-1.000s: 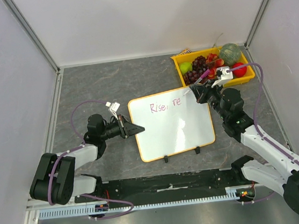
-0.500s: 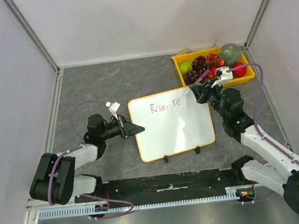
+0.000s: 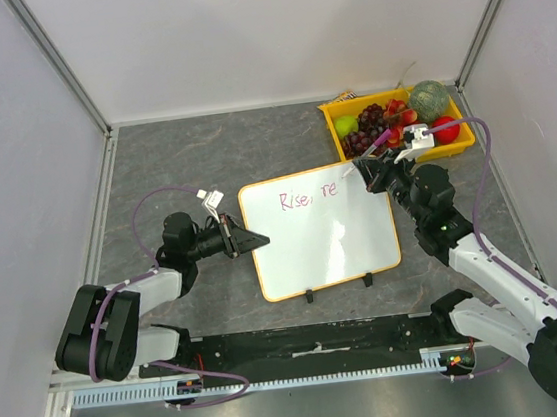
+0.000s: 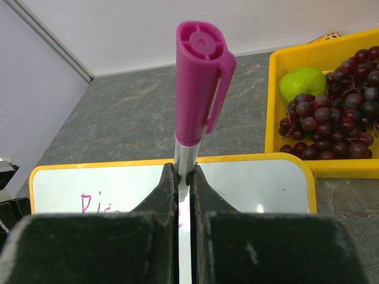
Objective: Write a sentence on the whiteboard
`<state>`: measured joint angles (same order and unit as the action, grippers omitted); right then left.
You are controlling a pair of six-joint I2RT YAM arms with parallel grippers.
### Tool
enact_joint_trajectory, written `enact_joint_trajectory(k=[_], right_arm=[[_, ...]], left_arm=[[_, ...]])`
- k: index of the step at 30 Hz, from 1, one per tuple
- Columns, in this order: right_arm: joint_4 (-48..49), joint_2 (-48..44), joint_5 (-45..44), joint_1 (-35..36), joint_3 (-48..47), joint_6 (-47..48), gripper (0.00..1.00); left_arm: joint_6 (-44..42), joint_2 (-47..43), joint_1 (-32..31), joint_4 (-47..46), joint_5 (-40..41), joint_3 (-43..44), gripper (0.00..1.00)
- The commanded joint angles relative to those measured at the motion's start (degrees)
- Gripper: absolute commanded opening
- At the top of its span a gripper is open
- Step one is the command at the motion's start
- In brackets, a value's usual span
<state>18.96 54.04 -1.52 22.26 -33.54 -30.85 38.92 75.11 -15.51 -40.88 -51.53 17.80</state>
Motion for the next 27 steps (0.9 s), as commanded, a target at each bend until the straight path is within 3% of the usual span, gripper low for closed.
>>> enact_joint_trajectory(k=[1, 27], right_arm=[[1.3, -1.1, -0.1, -0.3, 0.1, 0.6, 0.00], [0.0, -2.2, -0.8, -0.3, -0.1, 1.7, 0.00]], left_arm=[[-10.0, 1.7, 0.1, 6.8, 10.7, -0.8, 0.02], [-10.0, 1.8, 0.2, 6.7, 10.7, -0.8, 0.02]])
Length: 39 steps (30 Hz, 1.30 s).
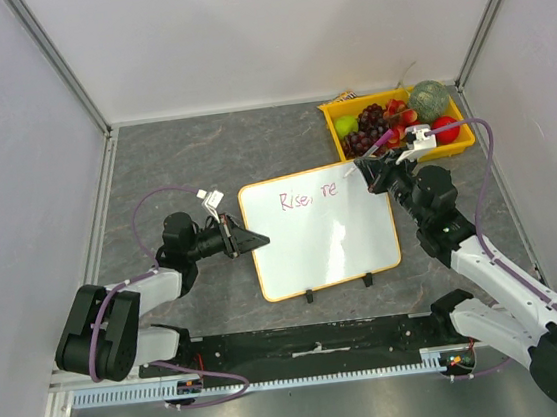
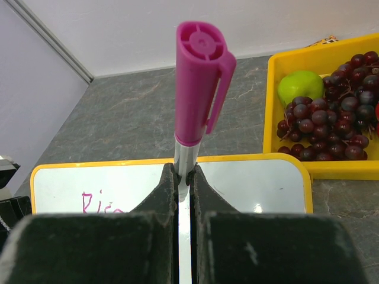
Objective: Write a sentence on the whiteboard
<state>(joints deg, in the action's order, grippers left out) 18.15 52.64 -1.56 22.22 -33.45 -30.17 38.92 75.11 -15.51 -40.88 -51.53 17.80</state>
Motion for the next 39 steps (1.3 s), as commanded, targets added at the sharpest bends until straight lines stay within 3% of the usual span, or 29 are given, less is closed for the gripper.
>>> enact_joint_trajectory(k=[1, 16, 39], right_arm=[[0.8, -0.7, -0.8, -0.2, -0.2, 1.1, 0.00], [2.3, 2.5, -0.4, -0.2, -1.4, 0.6, 0.00], [1.5, 0.3, 0.5, -0.2, 1.8, 1.2, 0.00]], left_arm=[[-10.0, 1.7, 0.1, 6.7, 10.7, -0.8, 0.02], [-10.1, 2.0, 0.1, 6.7, 10.6, -0.7, 0.02], [-10.1, 2.1, 0.0, 6.7, 10.5, -0.6, 0.02]])
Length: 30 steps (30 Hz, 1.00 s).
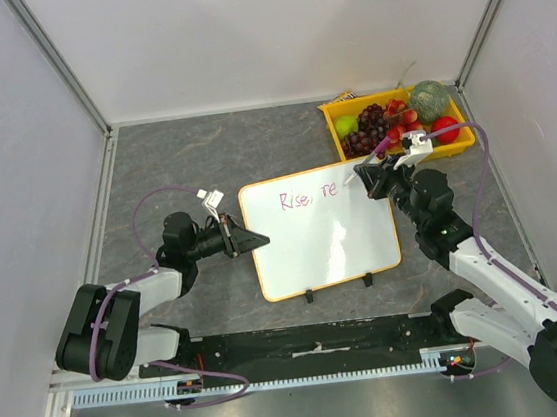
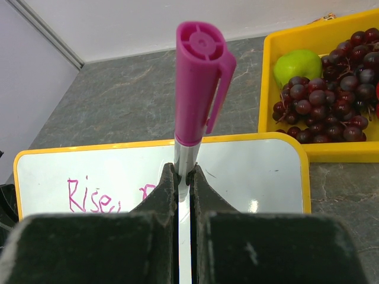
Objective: Write a sentence on the whiteboard
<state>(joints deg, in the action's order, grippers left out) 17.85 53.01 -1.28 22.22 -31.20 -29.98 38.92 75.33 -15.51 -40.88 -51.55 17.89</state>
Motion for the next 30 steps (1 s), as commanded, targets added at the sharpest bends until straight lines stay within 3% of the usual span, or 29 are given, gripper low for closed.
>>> enact_joint_trajectory(k=[1, 21, 30], right_arm=[[2.1, 0.2, 0.4, -0.3, -0.7, 0.8, 0.00], [5.0, 4.4, -0.7, -0.2, -3.2, -0.2, 0.00], [5.9, 1.9, -2.5, -0.2, -1.8, -0.4, 0.00]], left_arm=[[-10.0, 2.0, 0.1, 6.7, 10.6, -0.7, 0.02], [-10.1, 2.2, 0.1, 6.8, 10.4, -0.5, 0.02], [-10.1, 2.1, 0.1, 6.7, 10.4, -0.5, 0.02]])
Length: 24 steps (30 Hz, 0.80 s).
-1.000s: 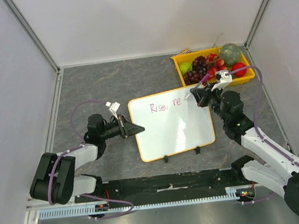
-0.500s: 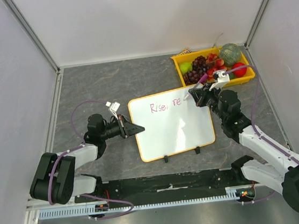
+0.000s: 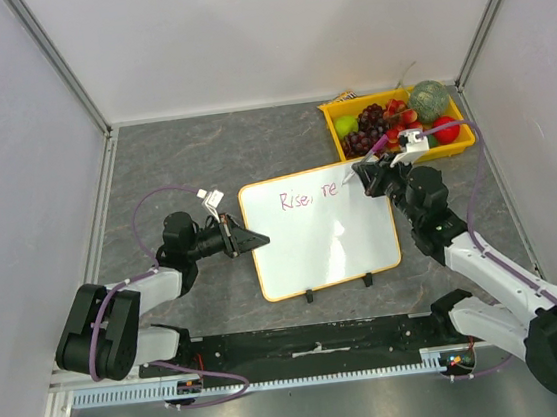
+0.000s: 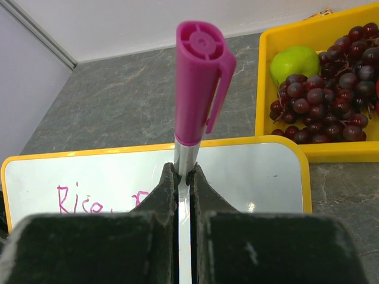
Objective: Write a sentence on the whiteboard
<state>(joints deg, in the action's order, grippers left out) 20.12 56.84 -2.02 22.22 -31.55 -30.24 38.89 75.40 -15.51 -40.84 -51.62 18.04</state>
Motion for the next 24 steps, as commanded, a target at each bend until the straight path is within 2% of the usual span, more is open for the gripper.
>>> enact_joint_trajectory(k=[1, 16, 24], right_arm=[[3.7, -1.9, -1.8, -0.2, -1.6, -0.2, 0.00], [3.6, 1.6, -2.4, -0.3, -1.8, -0.2, 0.00], [4.9, 2.9, 1.5, -0.2, -1.8, -0.2, 0.00]], left_arm=[[-10.2, 2.1, 0.1, 6.7, 10.5, -0.6, 0.02], [-10.1, 2.0, 0.1, 6.7, 10.5, -0.6, 0.02], [-10.1, 1.9, 0.1, 6.7, 10.5, -0.6, 0.02]])
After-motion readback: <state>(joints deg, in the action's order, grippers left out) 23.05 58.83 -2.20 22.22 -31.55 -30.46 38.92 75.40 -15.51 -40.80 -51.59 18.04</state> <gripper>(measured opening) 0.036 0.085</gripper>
